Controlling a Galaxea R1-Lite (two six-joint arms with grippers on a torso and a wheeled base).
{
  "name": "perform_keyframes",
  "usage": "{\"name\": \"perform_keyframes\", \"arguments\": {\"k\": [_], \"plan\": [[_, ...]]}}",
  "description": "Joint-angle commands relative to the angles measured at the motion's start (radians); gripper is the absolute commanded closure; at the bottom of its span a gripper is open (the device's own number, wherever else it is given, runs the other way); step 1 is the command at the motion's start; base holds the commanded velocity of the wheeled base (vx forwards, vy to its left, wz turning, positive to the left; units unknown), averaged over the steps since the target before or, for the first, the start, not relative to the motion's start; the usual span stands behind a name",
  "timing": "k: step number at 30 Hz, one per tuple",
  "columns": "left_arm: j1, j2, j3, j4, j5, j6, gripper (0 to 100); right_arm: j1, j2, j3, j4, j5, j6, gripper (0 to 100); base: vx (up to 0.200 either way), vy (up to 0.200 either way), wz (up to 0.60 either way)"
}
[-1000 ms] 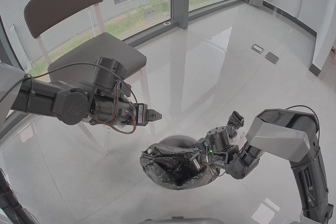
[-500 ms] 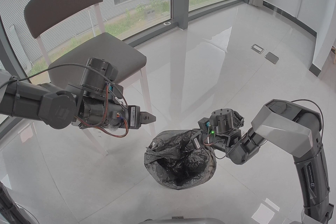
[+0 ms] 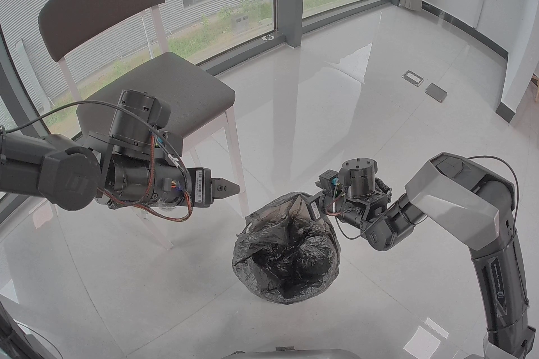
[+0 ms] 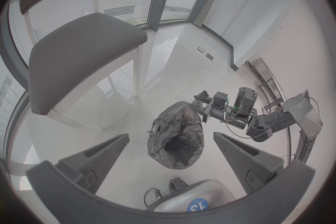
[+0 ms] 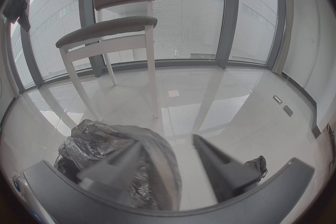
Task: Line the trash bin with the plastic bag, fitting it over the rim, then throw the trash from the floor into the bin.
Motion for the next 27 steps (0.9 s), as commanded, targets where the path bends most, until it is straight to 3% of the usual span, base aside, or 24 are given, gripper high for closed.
{"name": "perform_keyframes", "arguments": {"k": [1, 15, 27], "plan": [[0.000, -0.010, 0.014, -0.002, 0.001, -0.001, 0, -0.010, 0.006, 0.000, -0.004, -0.003, 0.001, 0, 0.000, 0.000, 0.00], [0.000, -0.030, 0.040, -0.002, 0.007, -0.001, 0, -0.087, 0.071, -0.082, 0.024, -0.002, 0.001, 0, 0.000, 0.000, 0.00], [0.026, -0.104, 0.147, -0.015, 0.007, 0.002, 0, -0.047, 0.151, -0.061, 0.002, 0.007, 0.005, 0, 0.000, 0.000, 0.00]]}}
